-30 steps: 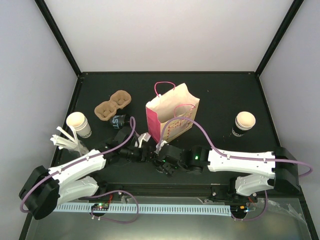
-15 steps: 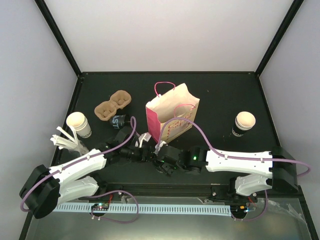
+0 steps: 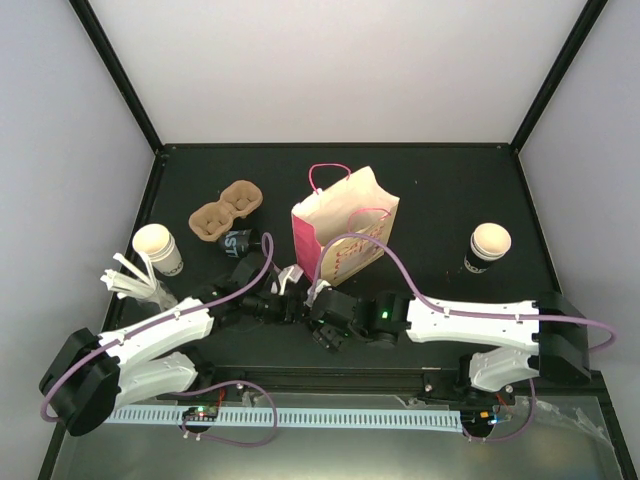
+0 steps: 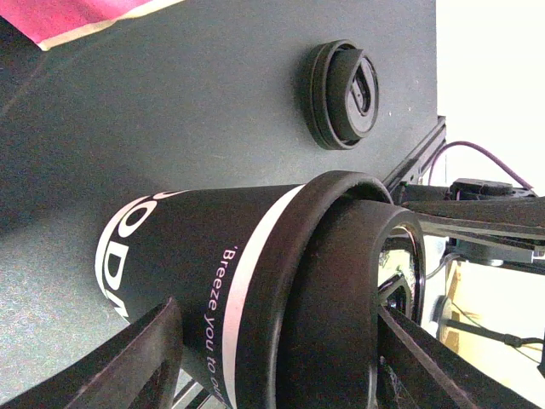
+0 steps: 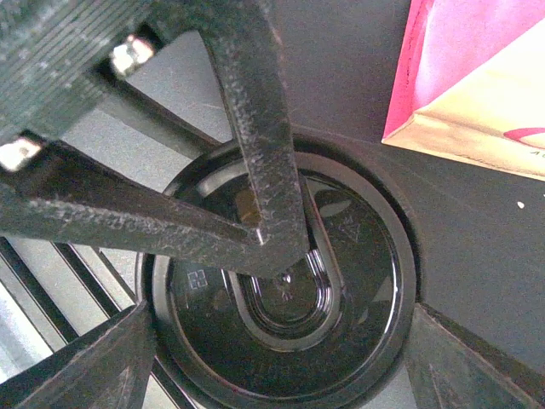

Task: Pack the takeout coffee

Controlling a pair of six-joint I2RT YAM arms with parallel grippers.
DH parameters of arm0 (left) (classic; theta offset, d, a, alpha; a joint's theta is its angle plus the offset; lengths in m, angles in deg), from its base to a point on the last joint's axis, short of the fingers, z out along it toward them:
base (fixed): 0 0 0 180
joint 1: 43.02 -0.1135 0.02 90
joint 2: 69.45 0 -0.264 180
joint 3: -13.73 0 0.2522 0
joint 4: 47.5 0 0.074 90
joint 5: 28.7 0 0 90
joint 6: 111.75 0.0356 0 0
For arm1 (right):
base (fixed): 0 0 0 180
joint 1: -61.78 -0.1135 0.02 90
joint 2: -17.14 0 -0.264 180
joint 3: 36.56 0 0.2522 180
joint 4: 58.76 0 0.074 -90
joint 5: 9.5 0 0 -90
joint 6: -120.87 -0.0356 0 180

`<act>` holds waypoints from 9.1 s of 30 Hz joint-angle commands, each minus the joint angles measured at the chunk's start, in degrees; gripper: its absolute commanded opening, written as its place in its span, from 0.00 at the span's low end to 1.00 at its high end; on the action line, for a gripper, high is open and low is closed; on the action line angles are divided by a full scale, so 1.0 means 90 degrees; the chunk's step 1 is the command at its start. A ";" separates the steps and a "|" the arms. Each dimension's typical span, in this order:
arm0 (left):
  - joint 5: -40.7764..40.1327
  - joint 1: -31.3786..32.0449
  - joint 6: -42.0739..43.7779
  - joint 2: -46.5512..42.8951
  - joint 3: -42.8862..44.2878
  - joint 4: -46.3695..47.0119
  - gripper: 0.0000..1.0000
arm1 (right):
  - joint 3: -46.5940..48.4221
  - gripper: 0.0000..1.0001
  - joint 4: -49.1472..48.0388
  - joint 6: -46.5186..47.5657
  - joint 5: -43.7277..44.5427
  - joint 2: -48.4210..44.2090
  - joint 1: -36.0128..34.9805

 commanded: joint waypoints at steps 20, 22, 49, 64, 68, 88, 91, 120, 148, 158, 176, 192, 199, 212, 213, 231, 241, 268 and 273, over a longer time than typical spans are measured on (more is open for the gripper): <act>-0.0035 0.0094 -0.0092 0.0052 0.0151 -0.0010 0.61 | 0.0127 0.77 -0.0209 -0.0131 0.0080 0.0731 -0.0013; -0.0062 0.0089 -0.0074 0.0003 0.0198 -0.0059 0.63 | 0.0139 0.75 -0.0140 -0.0129 0.0087 0.0772 -0.0014; -0.2169 -0.1618 0.2816 -0.0500 0.5116 -0.4091 0.83 | 0.2322 0.71 0.1990 0.0607 0.0806 -0.1165 0.0572; -0.2108 -0.1669 0.4591 0.2158 0.6682 -0.3101 0.81 | 0.5966 0.69 0.2534 0.1670 0.0576 -0.0675 0.1313; -0.1872 -0.1634 0.4535 0.2755 0.7076 -0.3195 0.78 | 0.6133 0.67 0.2256 0.1860 0.1737 -0.0513 0.1442; -0.2139 -0.1182 0.5140 0.3612 0.7681 -0.4216 0.63 | 0.4709 0.62 0.1754 0.1520 0.0309 -0.0257 0.3122; -0.2119 -0.1160 0.5207 0.3580 0.7674 -0.4274 0.75 | 0.4465 0.62 0.1722 0.1523 0.0266 -0.0335 0.3116; -0.2616 -0.0231 0.8081 0.2091 0.6199 -0.2712 0.02 | 0.2543 0.57 0.1125 0.3658 -0.1339 -0.1599 0.3113; -0.3347 0.1314 0.8291 0.0662 0.4914 -0.2546 0.02 | -0.0233 0.47 -0.0067 0.7894 -0.0373 -0.2813 0.1075; -0.4295 0.2249 0.7650 0.0323 0.4380 -0.2381 0.02 | -0.1185 0.48 -0.0407 0.7888 0.0304 -0.2716 0.0451; -0.6990 0.2208 0.8951 0.0338 0.4438 -0.1398 0.02 | -0.0998 0.48 -0.2715 0.7988 0.1163 -0.1551 0.0493; -0.5262 0.2308 0.7926 -0.0451 0.2987 -0.1396 0.02 | -0.2004 0.46 -0.3675 0.7903 0.1646 -0.1449 0.0662; -0.4928 0.2347 0.7854 -0.0684 0.2833 -0.1368 0.02 | -0.2078 0.46 -0.4314 0.7911 0.1660 -0.1389 0.0899; -0.4714 0.2414 0.7832 -0.0659 0.2892 -0.1353 0.01 | -0.1983 0.46 -0.3870 0.7687 0.1543 -0.0774 0.1164; -0.4703 0.2413 0.7810 -0.0655 0.2897 -0.1341 0.02 | -0.1980 0.46 -0.3903 0.7687 0.1537 -0.0744 0.1174; -0.4541 0.2423 0.7685 -0.0577 0.2963 -0.1199 0.02 | -0.1766 0.44 -0.3948 0.7478 0.0037 -0.1208 0.1088; -0.4364 0.2423 0.7499 -0.0582 0.2983 -0.1149 0.02 | -0.1778 0.44 -0.4490 0.7524 0.0201 -0.0785 0.1090; -0.4990 0.2418 0.6701 -0.0018 0.3587 -0.1502 0.02 | -0.1471 0.44 -0.3810 0.7331 0.1641 -0.0628 0.0385; -0.4591 0.2423 0.6787 -0.0059 0.3552 -0.1599 0.02 | -0.1555 0.44 -0.4344 0.7415 0.1438 -0.0570 0.0578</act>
